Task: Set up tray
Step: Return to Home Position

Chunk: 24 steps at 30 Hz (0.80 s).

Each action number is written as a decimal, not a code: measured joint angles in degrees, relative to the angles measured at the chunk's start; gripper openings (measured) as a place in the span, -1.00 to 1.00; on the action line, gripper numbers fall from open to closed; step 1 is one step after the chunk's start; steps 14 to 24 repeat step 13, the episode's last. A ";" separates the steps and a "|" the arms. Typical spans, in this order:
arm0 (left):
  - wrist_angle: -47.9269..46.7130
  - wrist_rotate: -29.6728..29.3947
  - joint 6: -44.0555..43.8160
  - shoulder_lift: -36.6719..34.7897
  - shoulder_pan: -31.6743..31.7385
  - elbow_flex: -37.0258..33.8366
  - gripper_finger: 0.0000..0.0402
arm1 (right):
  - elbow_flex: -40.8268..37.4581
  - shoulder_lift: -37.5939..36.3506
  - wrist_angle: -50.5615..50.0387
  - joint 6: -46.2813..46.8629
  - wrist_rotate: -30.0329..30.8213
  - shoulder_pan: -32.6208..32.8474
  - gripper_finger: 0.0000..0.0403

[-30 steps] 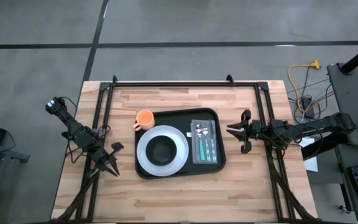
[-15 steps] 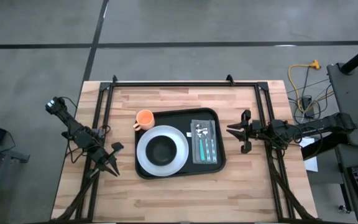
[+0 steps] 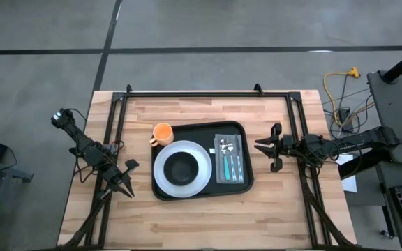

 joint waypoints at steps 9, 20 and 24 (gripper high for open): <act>-0.01 0.01 -0.01 0.00 0.00 0.01 -0.91 | 0.00 0.01 0.01 0.00 0.00 0.00 -0.63; -0.01 0.01 0.01 0.00 -0.02 0.01 -0.91 | 0.00 0.01 0.01 0.00 0.01 0.00 -0.66; -0.01 0.01 0.01 0.00 -0.02 0.01 -0.91 | 0.00 0.01 0.01 0.00 0.01 0.00 -0.66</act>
